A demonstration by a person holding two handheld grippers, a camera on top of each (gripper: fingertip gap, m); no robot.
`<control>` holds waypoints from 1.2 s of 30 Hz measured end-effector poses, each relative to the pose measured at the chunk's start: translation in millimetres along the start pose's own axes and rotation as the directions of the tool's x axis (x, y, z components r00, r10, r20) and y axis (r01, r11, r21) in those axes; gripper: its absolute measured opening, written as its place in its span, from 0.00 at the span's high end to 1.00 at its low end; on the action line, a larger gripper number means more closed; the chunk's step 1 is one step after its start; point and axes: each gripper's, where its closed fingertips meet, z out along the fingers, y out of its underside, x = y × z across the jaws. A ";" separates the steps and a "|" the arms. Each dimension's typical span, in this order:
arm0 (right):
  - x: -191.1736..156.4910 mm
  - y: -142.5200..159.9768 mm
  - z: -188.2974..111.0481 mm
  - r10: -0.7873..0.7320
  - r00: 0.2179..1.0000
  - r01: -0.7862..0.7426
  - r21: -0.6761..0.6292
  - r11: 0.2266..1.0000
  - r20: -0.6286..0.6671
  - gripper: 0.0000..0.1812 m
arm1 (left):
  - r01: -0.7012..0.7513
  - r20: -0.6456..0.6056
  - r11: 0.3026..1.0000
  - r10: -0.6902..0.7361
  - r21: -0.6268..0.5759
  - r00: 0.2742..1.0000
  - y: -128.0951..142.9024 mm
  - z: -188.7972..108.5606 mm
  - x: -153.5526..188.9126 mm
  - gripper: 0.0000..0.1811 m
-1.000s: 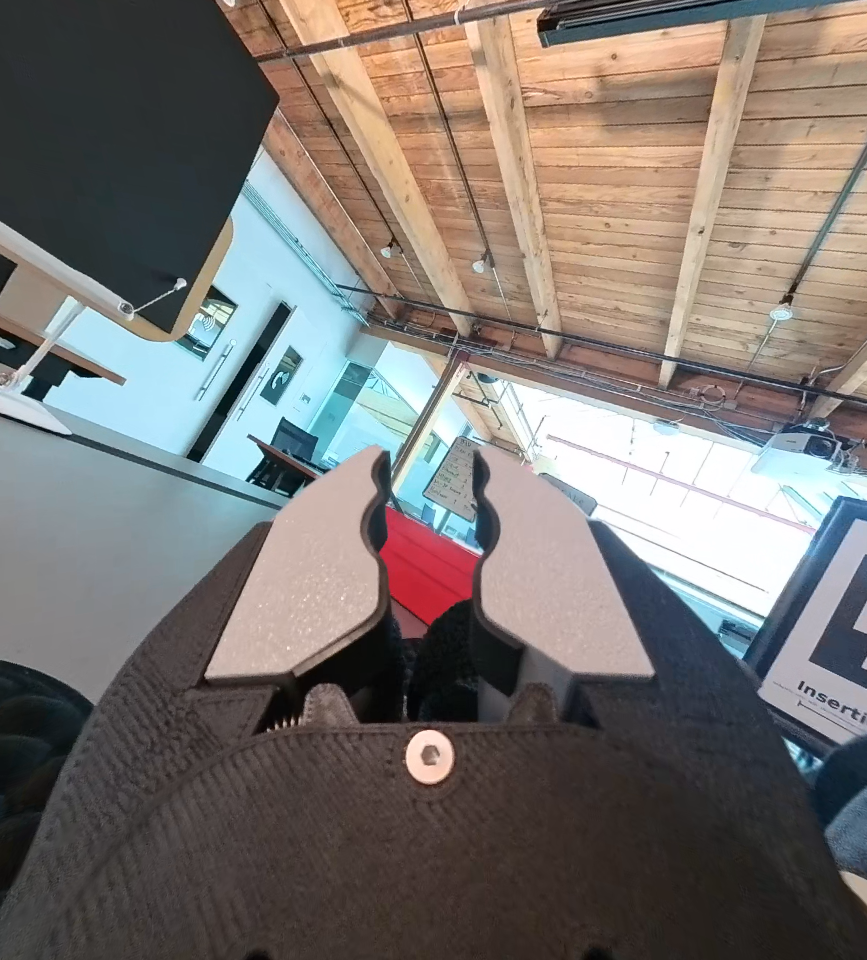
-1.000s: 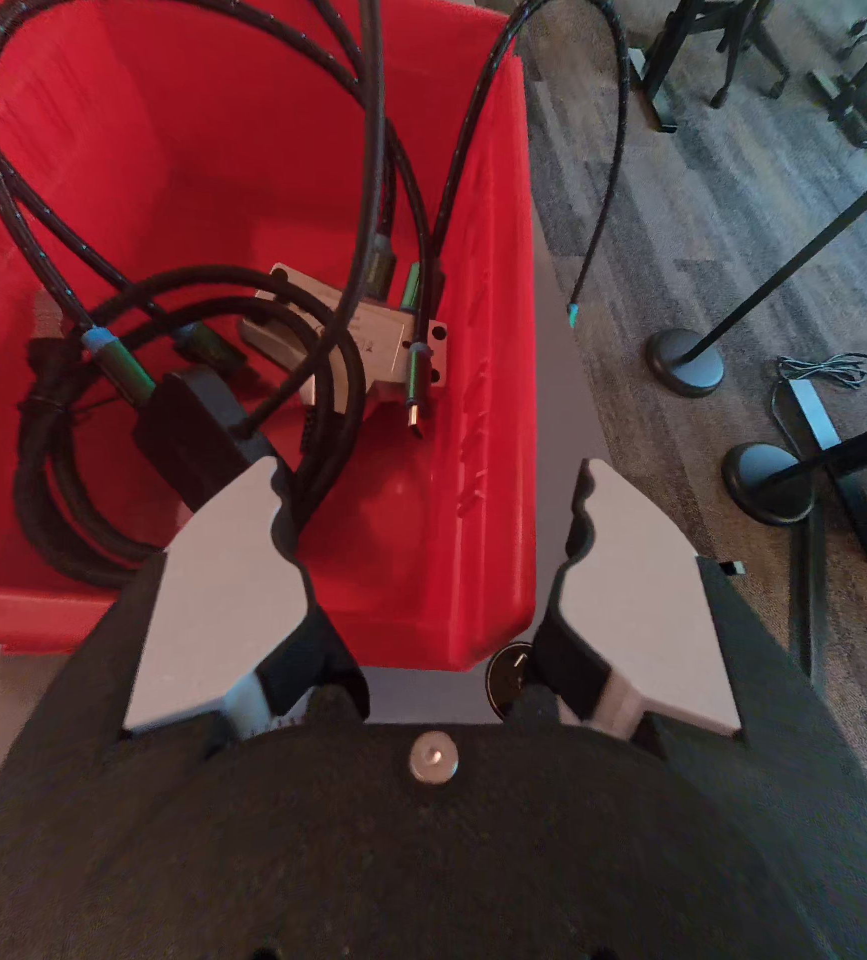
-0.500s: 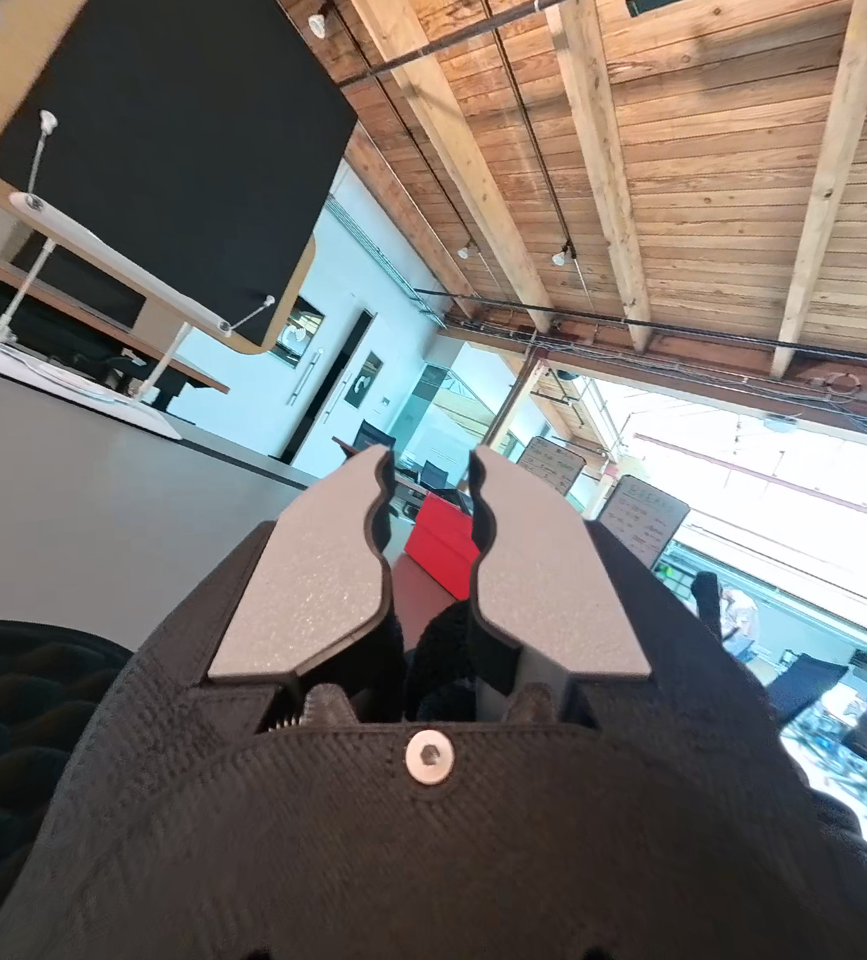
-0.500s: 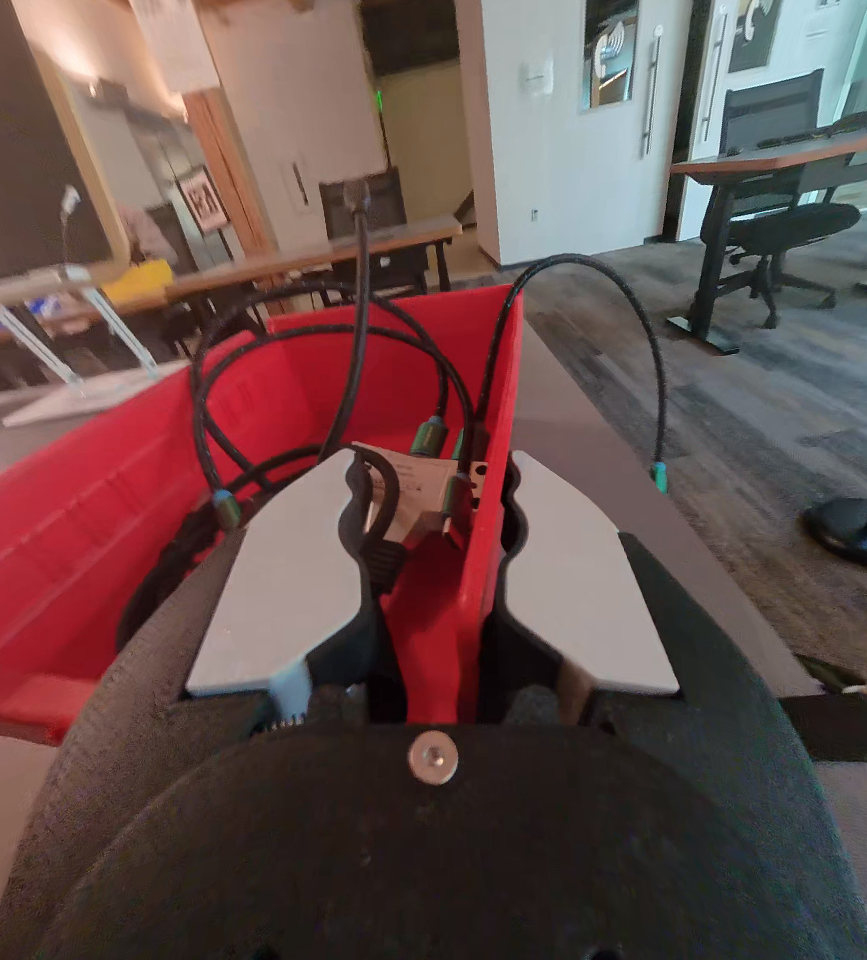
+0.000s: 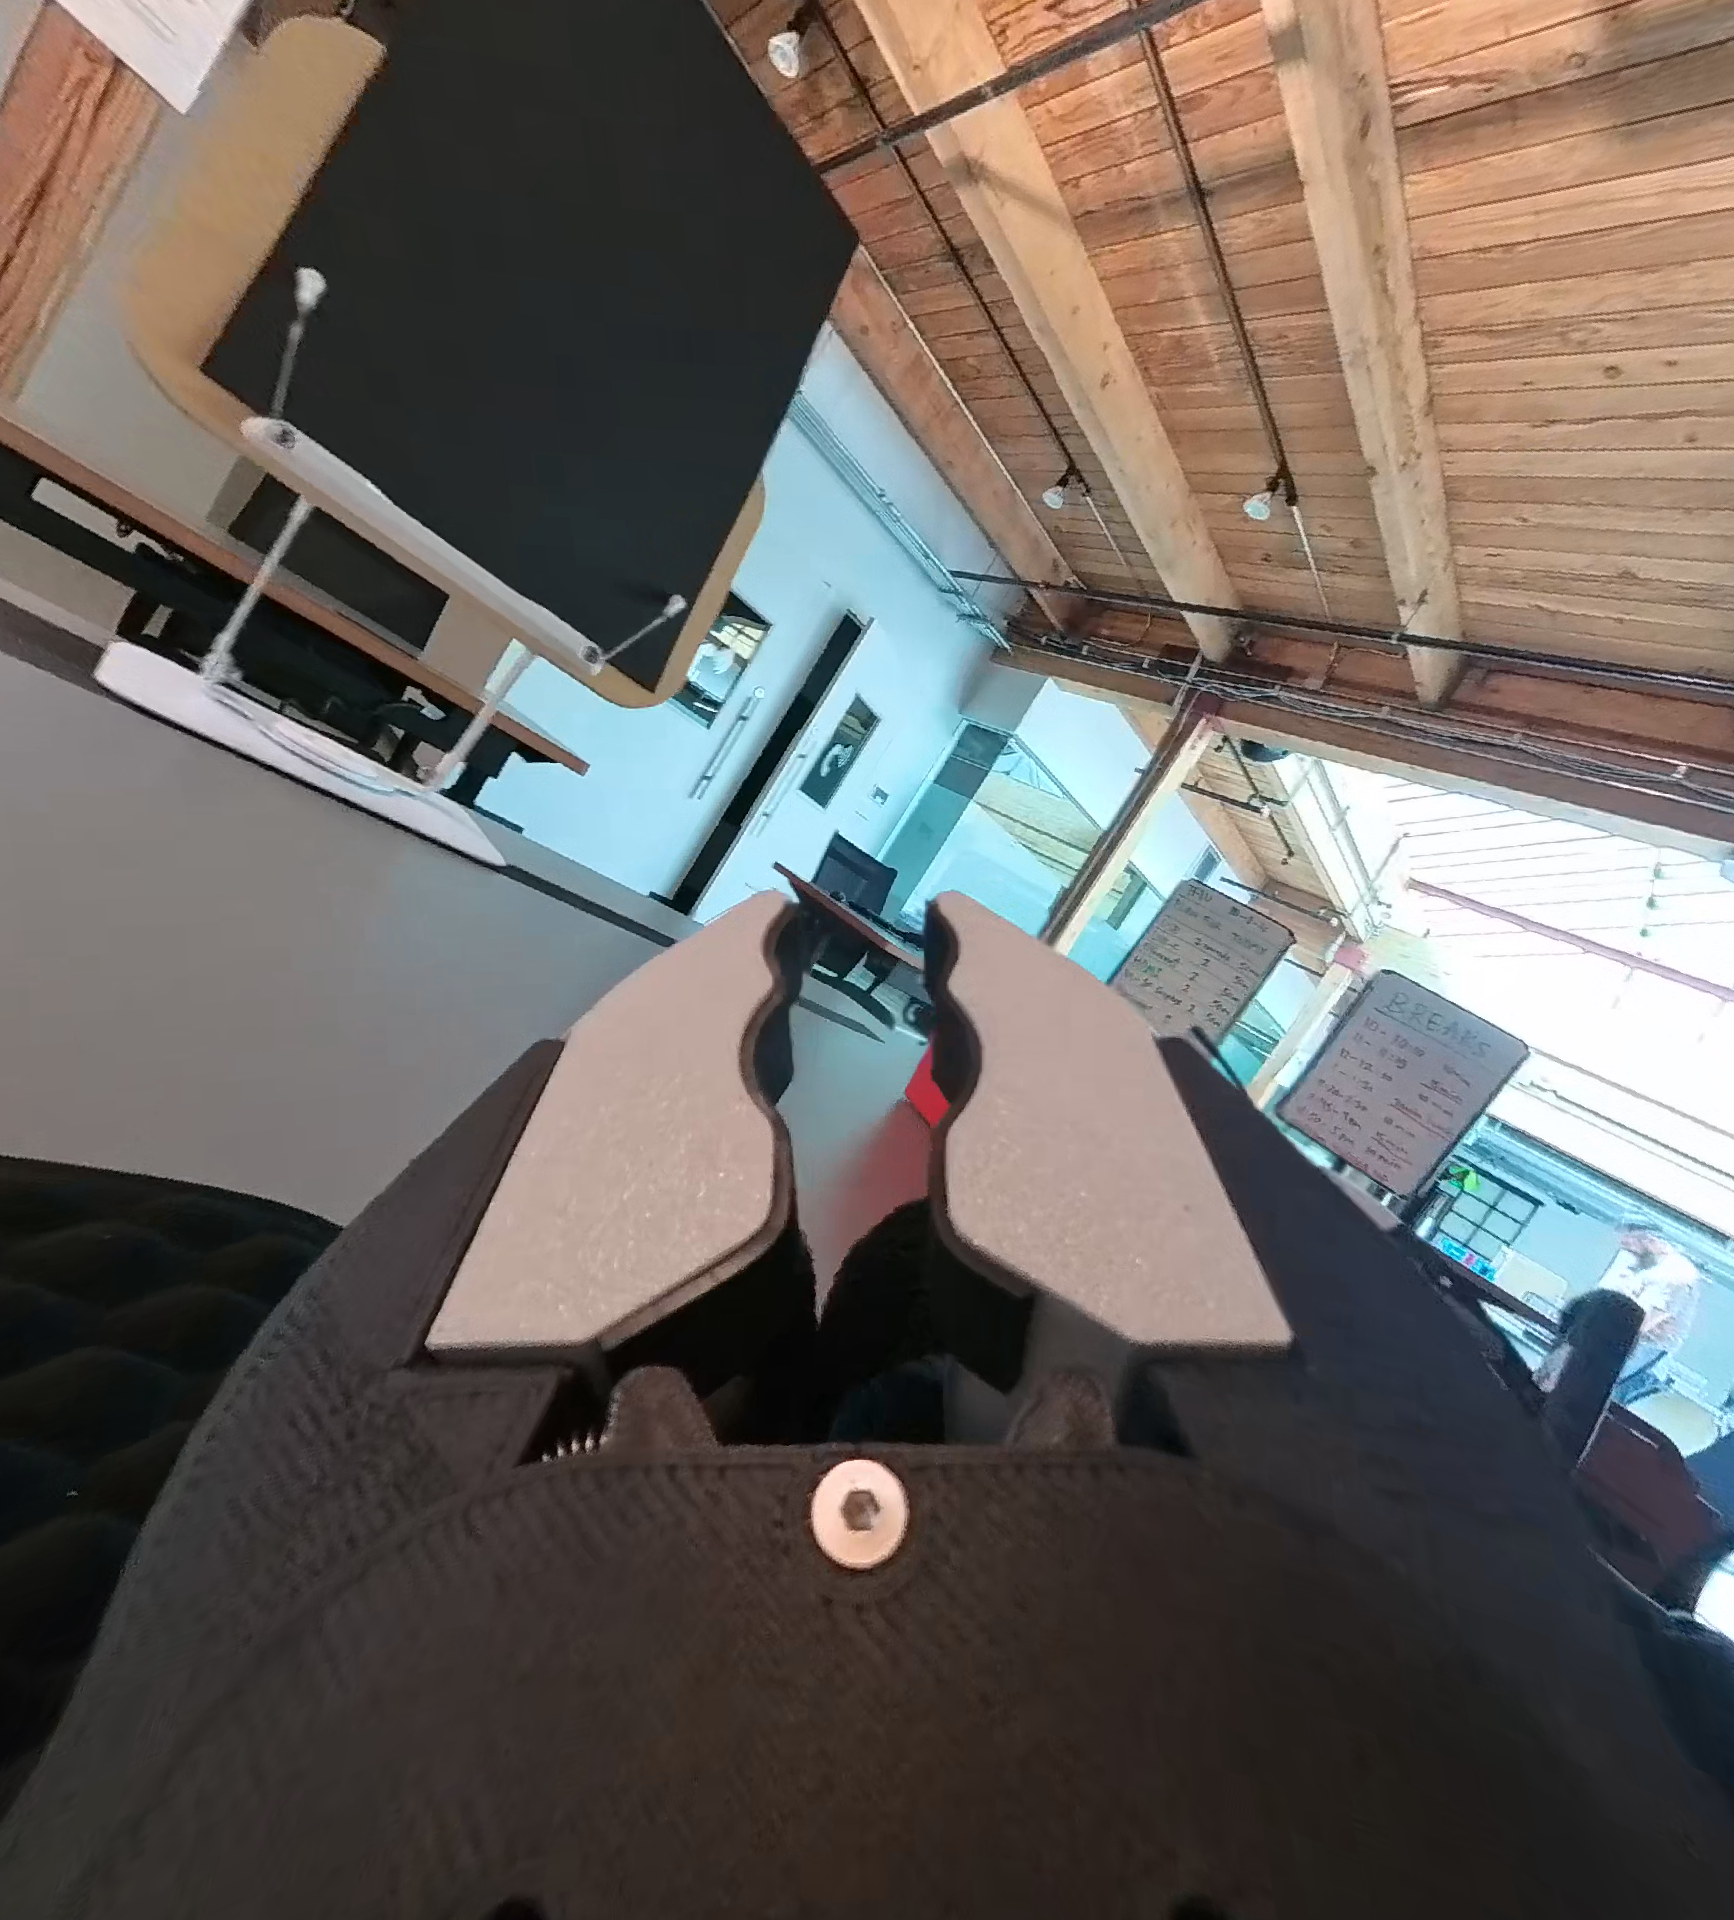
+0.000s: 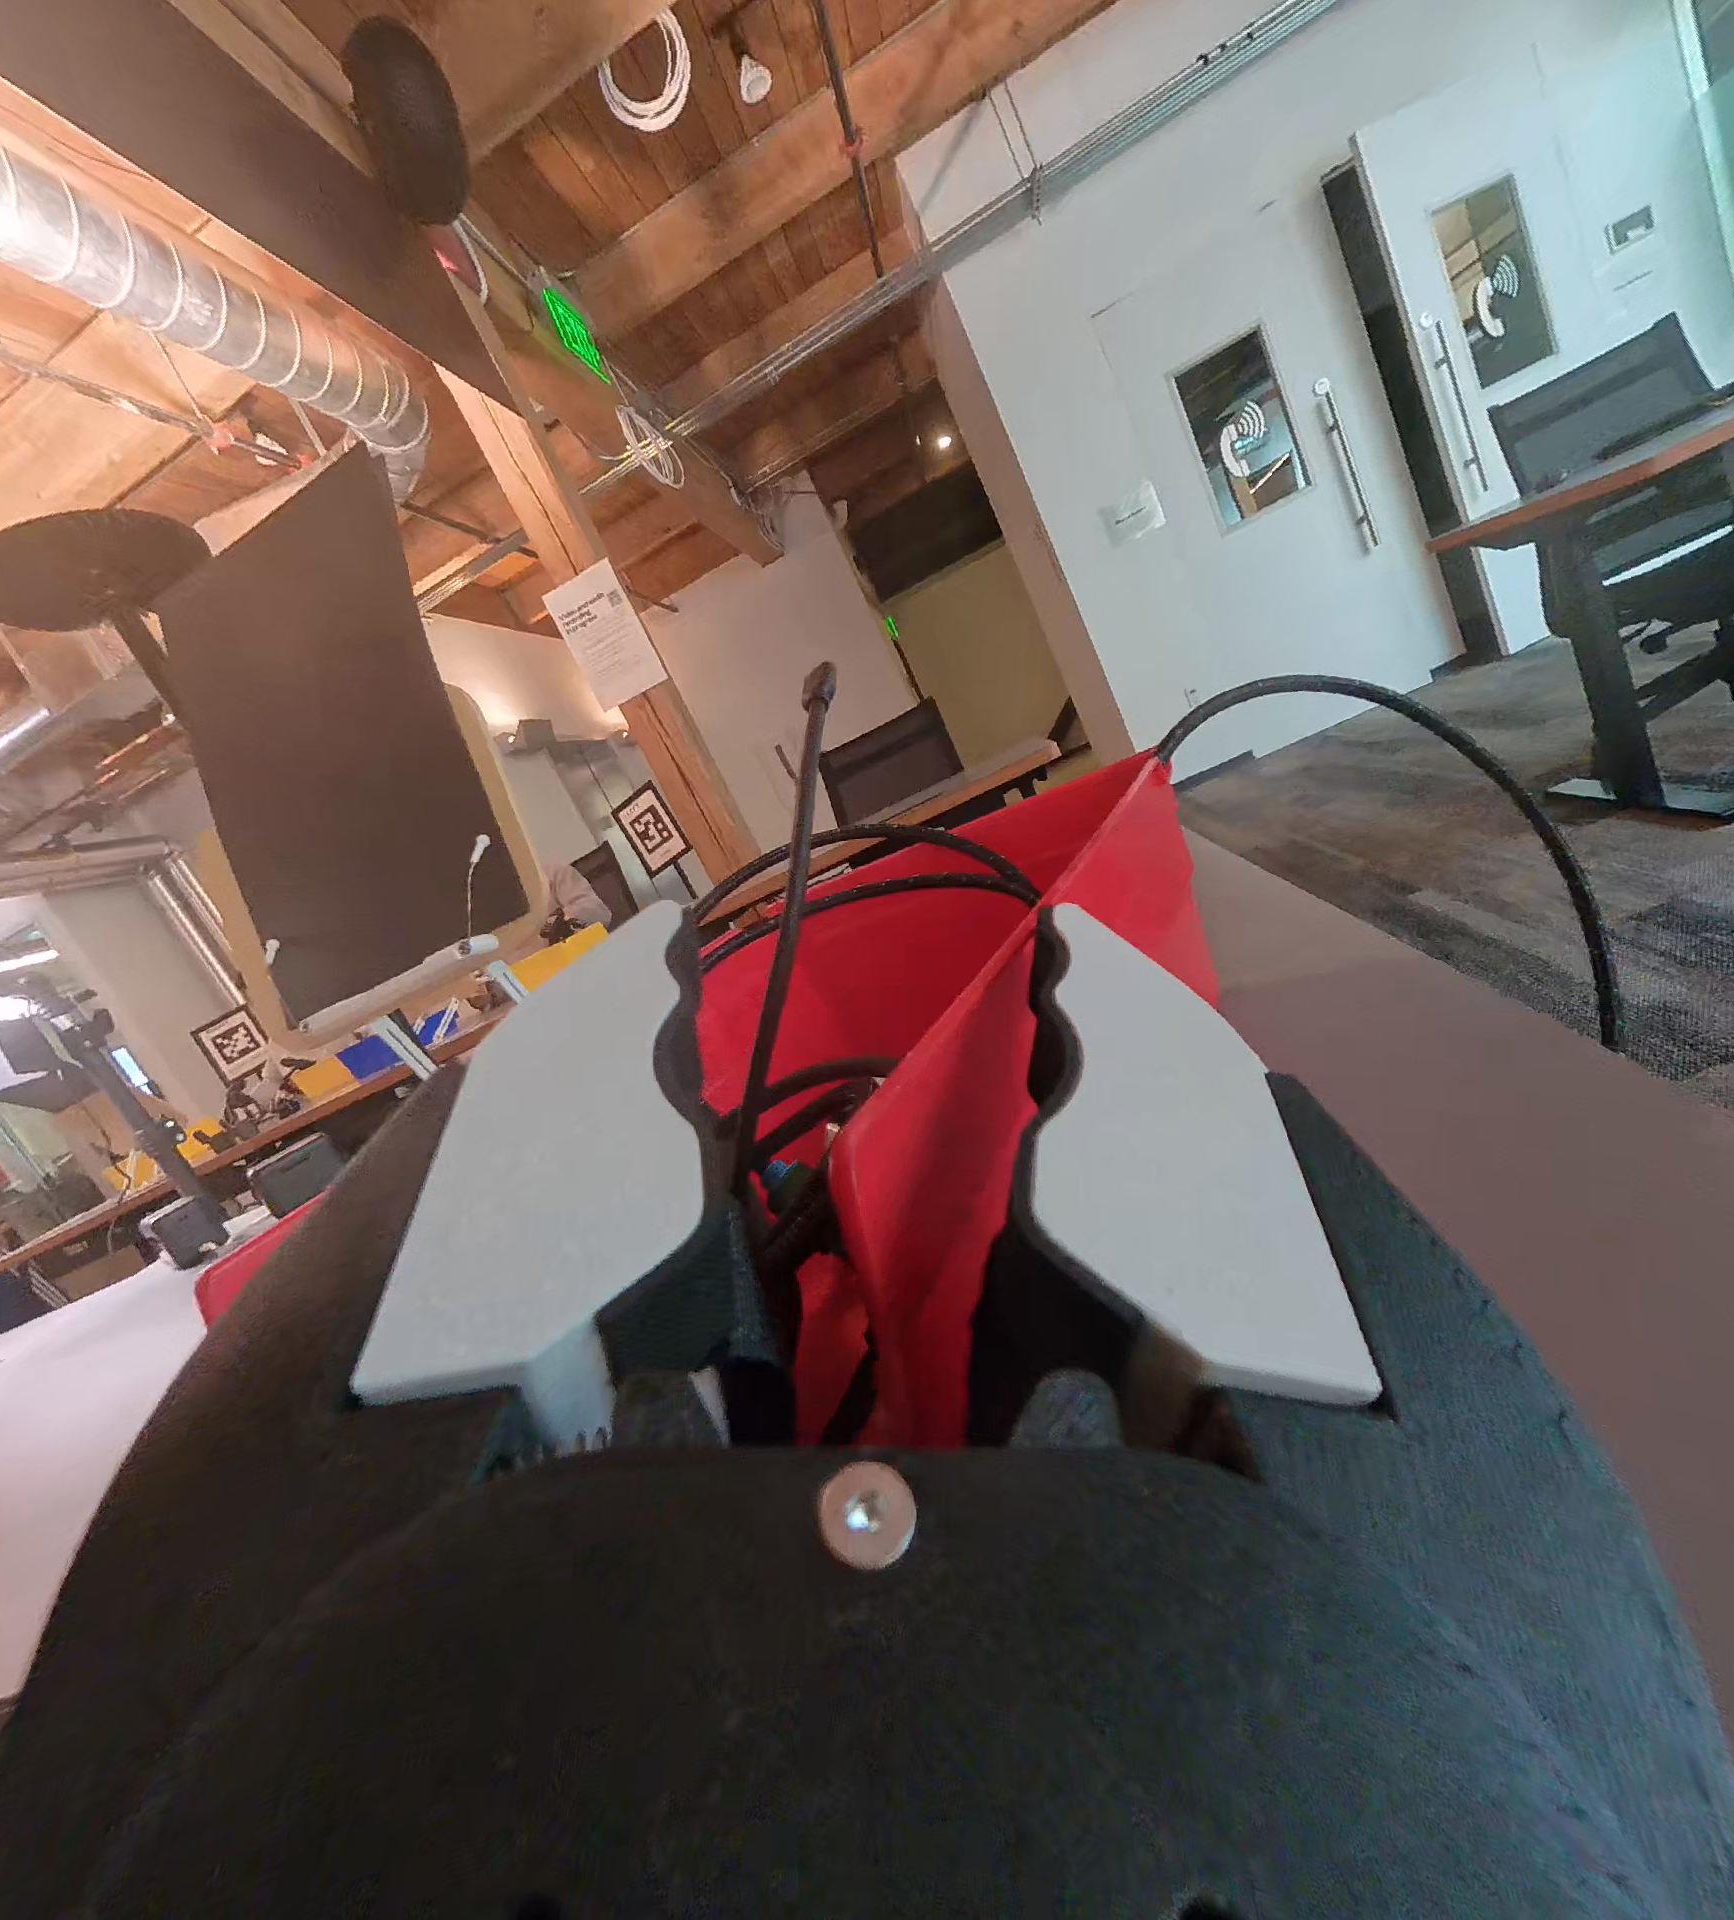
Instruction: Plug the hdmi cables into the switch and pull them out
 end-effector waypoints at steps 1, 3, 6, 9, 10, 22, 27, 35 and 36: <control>-2.0 1.2 0.9 -0.005 1.000 0.005 0.001 1.000 0.001 0.65 | -0.006 0.008 1.000 0.006 0.003 1.000 -0.8 0.7 -1.9 0.88; -7.1 3.6 3.4 -0.018 1.000 0.018 0.003 1.000 0.009 0.63 | -0.024 0.026 1.000 0.024 0.013 0.999 -2.5 1.0 -4.1 0.89; -14.0 7.1 6.7 -0.020 1.000 0.020 0.018 1.000 0.013 0.61 | -0.038 0.046 0.999 0.037 0.014 0.998 -3.6 1.2 -7.1 0.89; -19.4 10.3 8.9 -0.012 1.000 0.011 0.026 1.000 0.017 0.61 | -0.044 0.081 0.999 0.043 0.012 0.996 -4.9 0.8 -12.5 0.90; -21.0 11.3 9.5 -0.011 1.000 0.011 0.029 1.000 0.014 0.61 | -0.050 0.100 0.999 0.048 0.016 0.994 -6.4 0.0 -15.3 0.90; -31.6 18.4 18.9 0.004 0.999 -0.006 0.047 0.999 0.037 0.58 | -0.034 0.134 0.999 0.037 -0.026 0.990 -10.6 -5.9 -27.2 0.92; -37.3 18.0 18.6 -0.013 0.997 0.009 0.050 0.999 0.075 0.54 | -0.012 0.103 0.998 0.017 -0.056 0.995 -7.0 -3.6 -25.0 0.91; -42.7 9.2 11.0 -0.039 0.983 0.025 0.080 0.997 0.182 0.55 | -0.053 0.076 0.999 0.052 0.002 0.996 -11.6 -3.8 -18.2 0.91; -43.4 9.7 11.4 -0.045 0.982 0.032 0.076 0.997 0.182 0.55 | -0.050 0.071 0.999 0.050 0.000 0.996 -11.4 -3.7 -17.8 0.91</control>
